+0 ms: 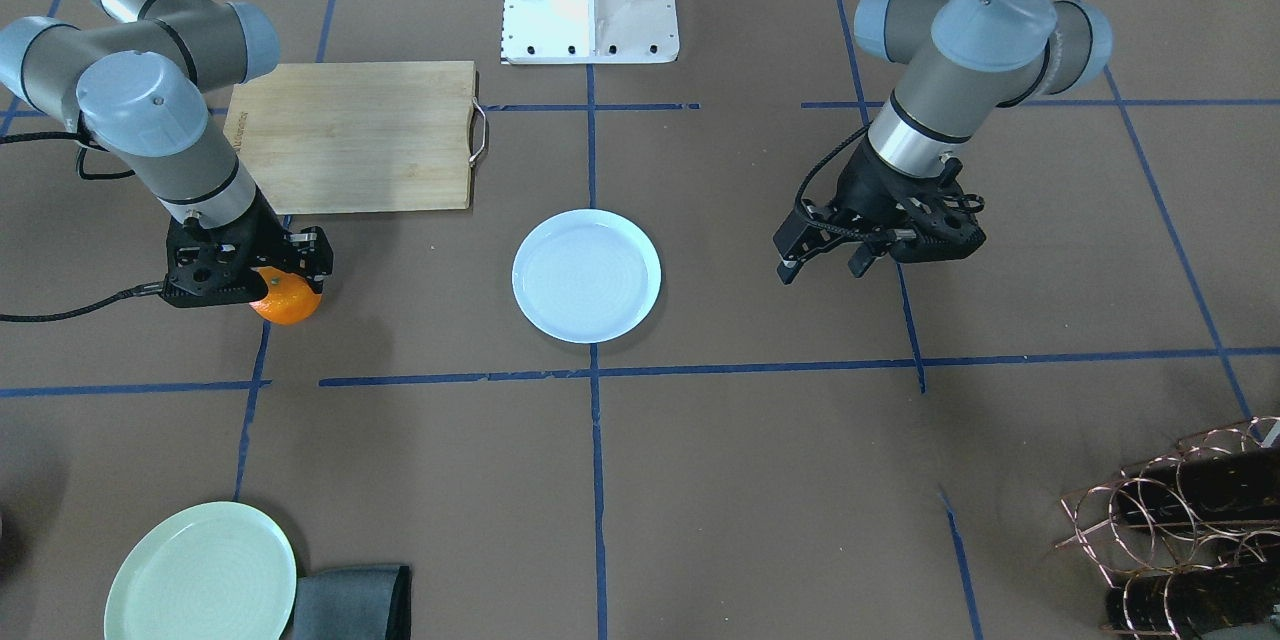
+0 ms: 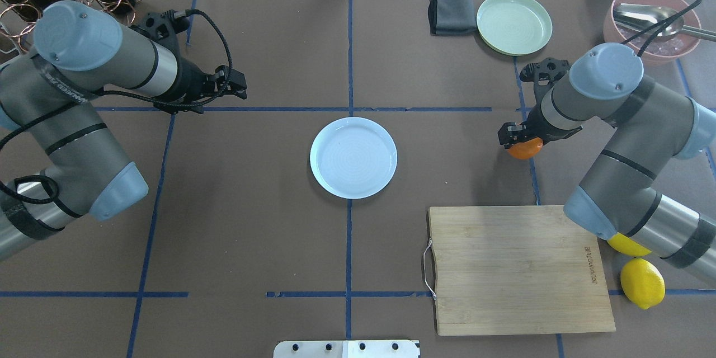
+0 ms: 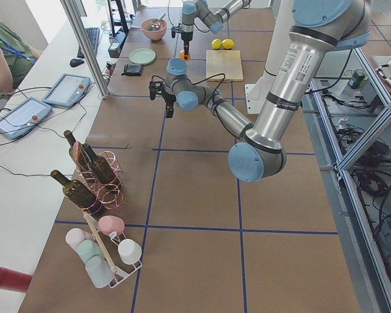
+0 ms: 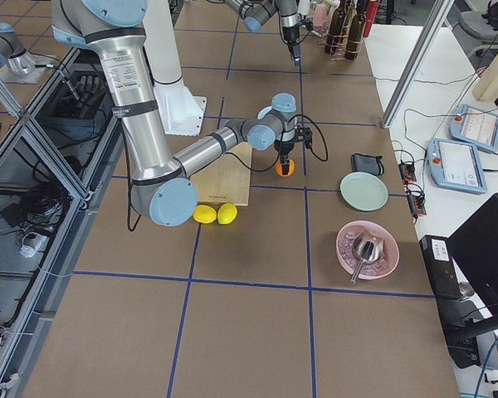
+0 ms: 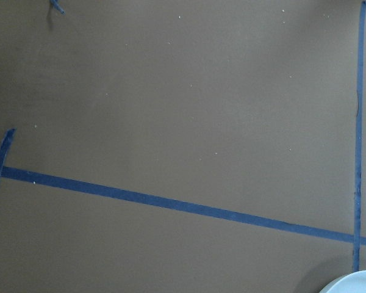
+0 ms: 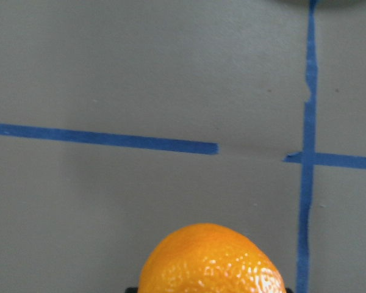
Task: Pick orange to plate
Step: 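Carry the orange with the right gripper over the light blue plate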
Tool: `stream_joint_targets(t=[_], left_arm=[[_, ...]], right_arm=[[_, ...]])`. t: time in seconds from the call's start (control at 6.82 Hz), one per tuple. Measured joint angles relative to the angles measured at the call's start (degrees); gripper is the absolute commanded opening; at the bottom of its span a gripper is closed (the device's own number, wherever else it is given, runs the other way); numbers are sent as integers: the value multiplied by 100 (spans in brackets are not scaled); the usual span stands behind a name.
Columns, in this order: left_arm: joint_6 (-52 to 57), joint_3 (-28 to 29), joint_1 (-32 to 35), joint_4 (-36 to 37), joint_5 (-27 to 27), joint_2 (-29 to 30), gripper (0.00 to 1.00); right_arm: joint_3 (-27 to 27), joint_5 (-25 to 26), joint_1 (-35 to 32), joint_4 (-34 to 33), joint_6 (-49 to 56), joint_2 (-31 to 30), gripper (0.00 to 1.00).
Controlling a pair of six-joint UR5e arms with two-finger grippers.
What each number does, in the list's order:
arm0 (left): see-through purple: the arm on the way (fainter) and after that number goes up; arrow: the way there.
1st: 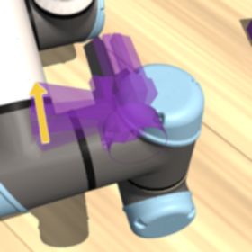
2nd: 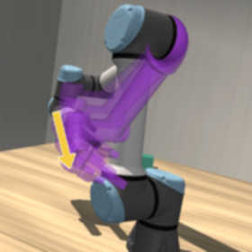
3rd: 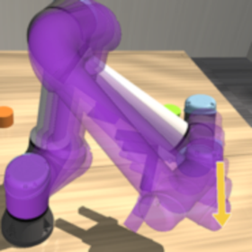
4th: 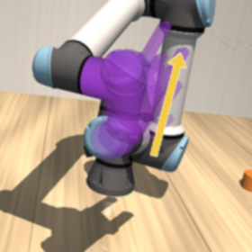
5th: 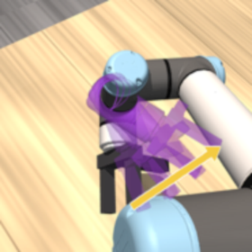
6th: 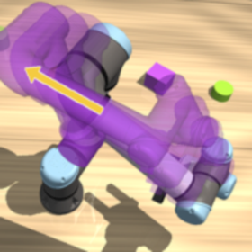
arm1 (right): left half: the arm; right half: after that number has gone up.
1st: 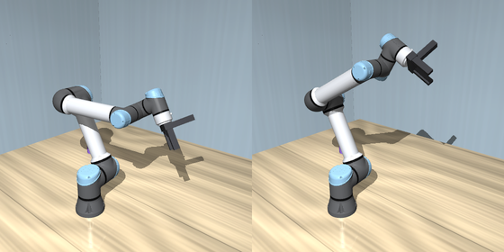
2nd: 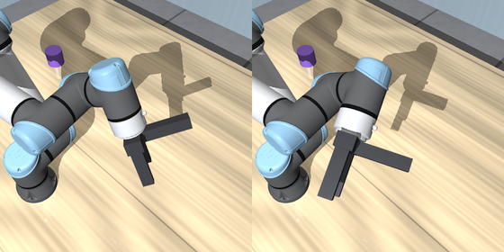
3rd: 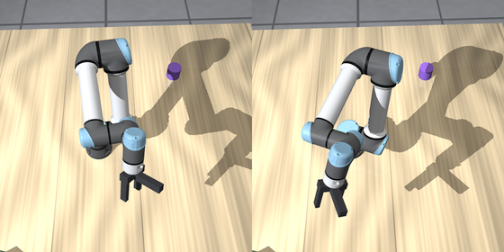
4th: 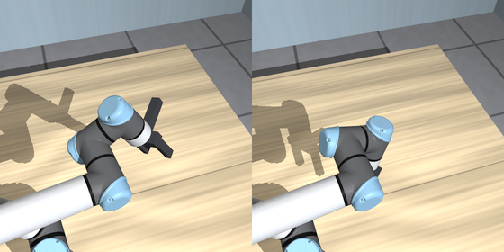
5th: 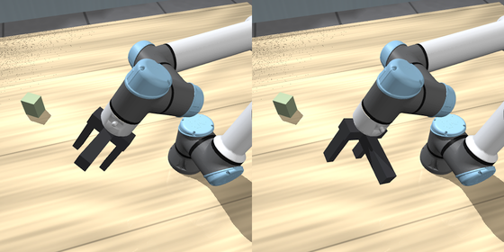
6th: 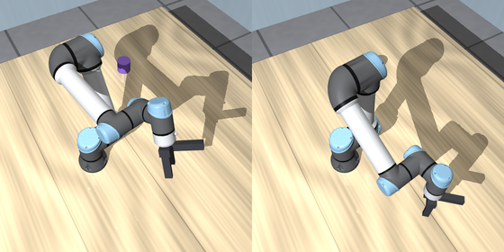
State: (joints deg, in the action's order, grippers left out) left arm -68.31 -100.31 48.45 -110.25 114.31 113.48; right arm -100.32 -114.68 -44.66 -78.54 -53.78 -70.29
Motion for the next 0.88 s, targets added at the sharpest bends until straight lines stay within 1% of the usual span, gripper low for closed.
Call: stream_joint_targets(t=[0.29,0.44,0.73,0.88], left_arm=[[1423,-294,497,640,11,-262,100],[2207,-366,765,901,35,-411,100],[3510,-364,1250,1095,290,-784,100],[4034,-347,1486,1123,365,-979,100]], right_arm=[[101,-60,90,-16,-519,573,0],[302,-54,228,1,-769,908,0],[816,72,557,50,-1205,1591,0],[1018,222,736,55,-1340,1846,0]])
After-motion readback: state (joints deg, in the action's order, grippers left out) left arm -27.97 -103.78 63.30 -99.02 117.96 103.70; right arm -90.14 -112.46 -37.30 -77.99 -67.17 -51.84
